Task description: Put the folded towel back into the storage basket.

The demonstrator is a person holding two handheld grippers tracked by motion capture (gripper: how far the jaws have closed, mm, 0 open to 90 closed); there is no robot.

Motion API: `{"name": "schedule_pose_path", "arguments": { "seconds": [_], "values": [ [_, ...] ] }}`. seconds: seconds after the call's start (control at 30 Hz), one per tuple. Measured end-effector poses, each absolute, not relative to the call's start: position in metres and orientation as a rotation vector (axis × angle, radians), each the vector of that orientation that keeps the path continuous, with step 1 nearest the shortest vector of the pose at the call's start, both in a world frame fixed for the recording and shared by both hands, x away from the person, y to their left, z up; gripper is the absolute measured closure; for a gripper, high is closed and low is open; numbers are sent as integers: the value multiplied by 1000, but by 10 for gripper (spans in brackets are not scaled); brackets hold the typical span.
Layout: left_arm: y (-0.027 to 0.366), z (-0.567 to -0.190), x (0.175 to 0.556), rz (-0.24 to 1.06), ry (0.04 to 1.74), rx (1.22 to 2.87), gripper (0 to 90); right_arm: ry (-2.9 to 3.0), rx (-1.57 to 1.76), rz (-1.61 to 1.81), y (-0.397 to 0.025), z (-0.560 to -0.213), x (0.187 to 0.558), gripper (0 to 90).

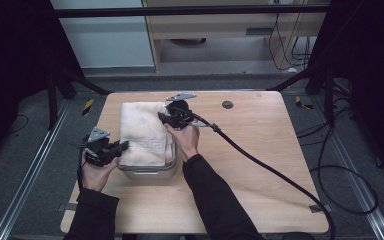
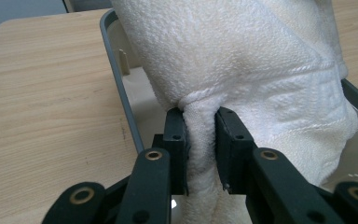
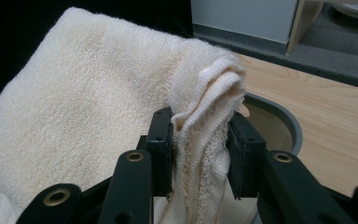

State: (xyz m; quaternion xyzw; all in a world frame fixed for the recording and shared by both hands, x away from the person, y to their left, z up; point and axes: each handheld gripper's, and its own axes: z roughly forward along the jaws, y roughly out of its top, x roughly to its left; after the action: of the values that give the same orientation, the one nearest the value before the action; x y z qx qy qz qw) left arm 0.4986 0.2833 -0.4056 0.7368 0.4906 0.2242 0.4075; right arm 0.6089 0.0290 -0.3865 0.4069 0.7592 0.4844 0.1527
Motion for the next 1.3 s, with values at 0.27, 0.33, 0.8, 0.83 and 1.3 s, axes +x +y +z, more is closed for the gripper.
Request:
{"name": "schedule_pose_path", "arguments": {
  "seconds": [0.27,0.33,0.8,0.83,1.3],
  "values": [
    [279,-416,504,557,1246,1892,750,2187,1181,1361,25,-399,609,655],
    [277,-418,505,557,1247,1898,750,2187,1188,1363,24,-402,609,654],
    [275,-427,509,549,1266,1927,743,2201,1175,1316,22,-414,607,644],
    [275,-427,510,548,1268,1926,741,2201,1174,1318,22,-414,607,643],
    [273,-431,513,555,1307,1956,681,2231,1149,1284,23,-422,611,609]
  ]
}}
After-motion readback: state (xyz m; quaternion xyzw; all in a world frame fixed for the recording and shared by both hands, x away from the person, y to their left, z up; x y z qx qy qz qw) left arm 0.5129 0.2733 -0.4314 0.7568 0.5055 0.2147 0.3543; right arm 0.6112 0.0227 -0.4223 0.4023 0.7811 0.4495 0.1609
